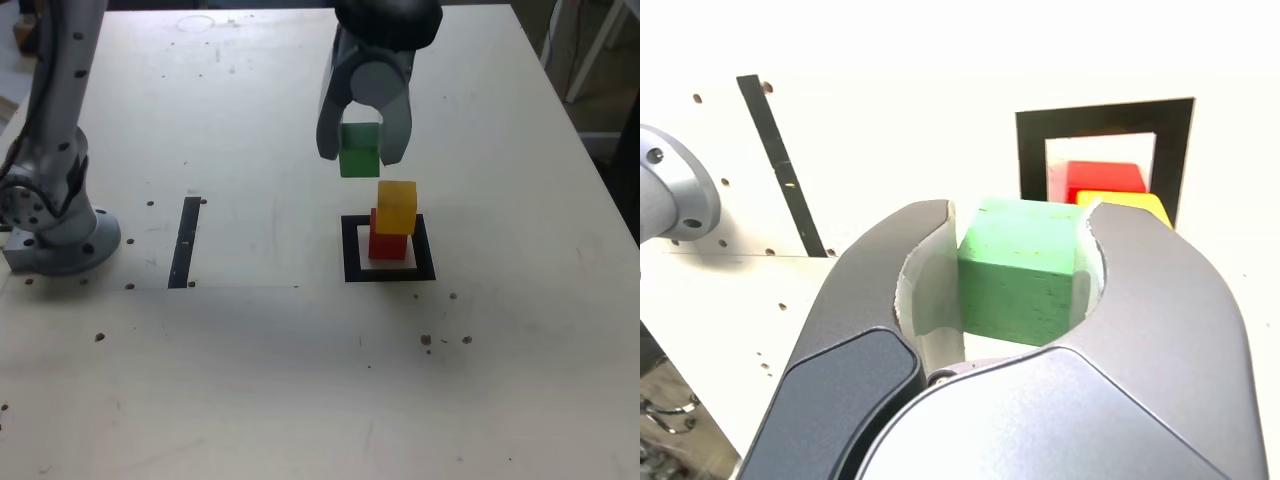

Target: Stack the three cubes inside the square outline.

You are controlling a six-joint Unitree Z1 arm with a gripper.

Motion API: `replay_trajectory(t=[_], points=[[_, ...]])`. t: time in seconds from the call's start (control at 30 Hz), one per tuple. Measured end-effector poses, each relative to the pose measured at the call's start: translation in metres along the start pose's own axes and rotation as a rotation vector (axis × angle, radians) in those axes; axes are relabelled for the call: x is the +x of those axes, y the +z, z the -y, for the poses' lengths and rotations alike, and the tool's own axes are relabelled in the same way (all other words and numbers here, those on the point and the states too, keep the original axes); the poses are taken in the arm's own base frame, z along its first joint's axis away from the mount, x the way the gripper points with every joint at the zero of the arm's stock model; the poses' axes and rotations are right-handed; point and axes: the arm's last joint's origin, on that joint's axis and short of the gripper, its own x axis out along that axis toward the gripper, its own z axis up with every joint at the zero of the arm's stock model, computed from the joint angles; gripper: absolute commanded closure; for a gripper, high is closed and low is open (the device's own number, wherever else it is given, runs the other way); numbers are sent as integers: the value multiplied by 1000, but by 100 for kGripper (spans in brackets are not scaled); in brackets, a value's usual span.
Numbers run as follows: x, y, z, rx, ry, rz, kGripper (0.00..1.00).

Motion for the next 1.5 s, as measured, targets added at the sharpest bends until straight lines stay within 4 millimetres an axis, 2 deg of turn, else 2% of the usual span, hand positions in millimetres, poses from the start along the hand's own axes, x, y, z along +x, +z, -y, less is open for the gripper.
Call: replay_trajectory(t=[0.77,0.83,0.97,1.03,1.1,1.5], points=[[-5,23,15,48,-5,47,68],[-5,24,15,48,-5,46,58],[-3,25,15,48,-5,42,18],[-3,26,16,50,-4,42,3],[-3,26,16,51,-4,42,0],[-2,26,16,51,-1,39,0]])
